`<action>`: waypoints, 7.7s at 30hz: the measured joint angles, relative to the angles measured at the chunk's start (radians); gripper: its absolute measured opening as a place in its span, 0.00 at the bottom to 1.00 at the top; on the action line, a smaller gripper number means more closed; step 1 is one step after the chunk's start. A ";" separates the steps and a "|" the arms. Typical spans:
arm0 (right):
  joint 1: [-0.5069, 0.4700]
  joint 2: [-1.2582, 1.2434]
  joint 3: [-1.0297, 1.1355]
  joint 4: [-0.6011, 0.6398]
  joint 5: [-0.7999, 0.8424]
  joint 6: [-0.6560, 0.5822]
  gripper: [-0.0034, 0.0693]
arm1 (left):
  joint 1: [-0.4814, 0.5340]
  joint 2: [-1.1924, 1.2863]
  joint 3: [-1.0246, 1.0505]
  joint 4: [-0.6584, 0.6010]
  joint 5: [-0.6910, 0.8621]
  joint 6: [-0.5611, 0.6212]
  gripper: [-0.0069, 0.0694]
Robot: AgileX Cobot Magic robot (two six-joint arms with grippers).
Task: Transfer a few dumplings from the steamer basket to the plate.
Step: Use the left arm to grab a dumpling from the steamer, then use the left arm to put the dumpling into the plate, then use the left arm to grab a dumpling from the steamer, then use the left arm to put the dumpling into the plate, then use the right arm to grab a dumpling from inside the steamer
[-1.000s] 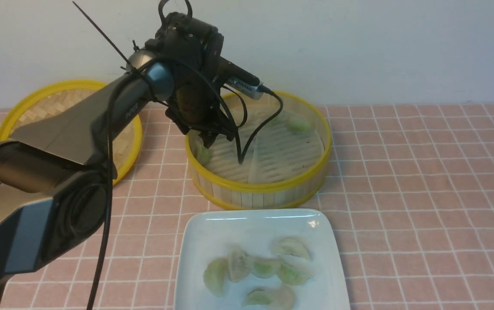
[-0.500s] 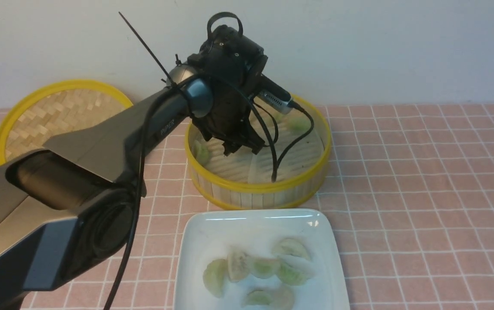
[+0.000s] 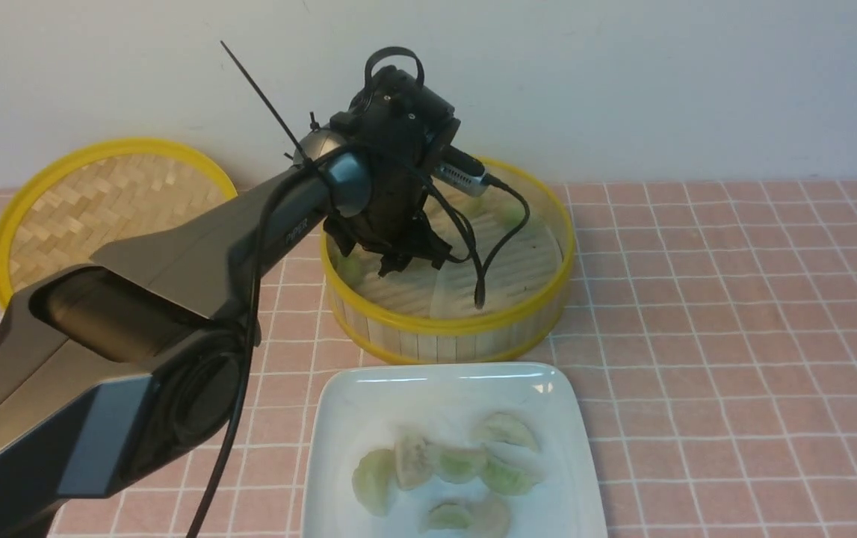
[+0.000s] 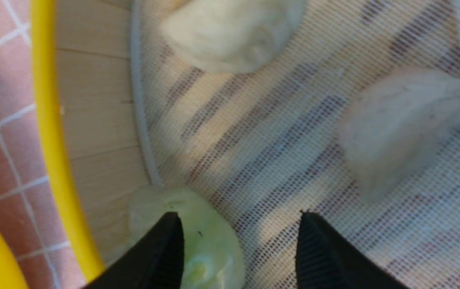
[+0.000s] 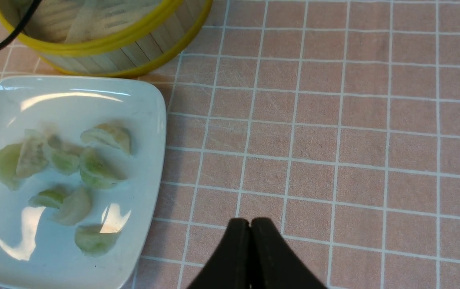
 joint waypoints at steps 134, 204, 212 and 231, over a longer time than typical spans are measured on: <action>0.000 0.000 0.000 0.091 0.038 -0.052 0.03 | 0.074 -0.059 0.218 -0.452 -0.494 0.379 0.67; 0.264 0.980 -0.833 0.100 0.049 -0.185 0.06 | -0.192 -1.201 0.989 -0.263 -0.085 0.043 0.08; 0.281 1.324 -1.217 0.077 0.104 -0.229 0.29 | -0.192 -1.355 0.989 -0.224 -0.005 -0.007 0.08; 0.284 1.712 -1.506 -0.027 -0.085 -0.367 0.65 | -0.192 -1.465 0.989 -0.051 0.042 -0.080 0.08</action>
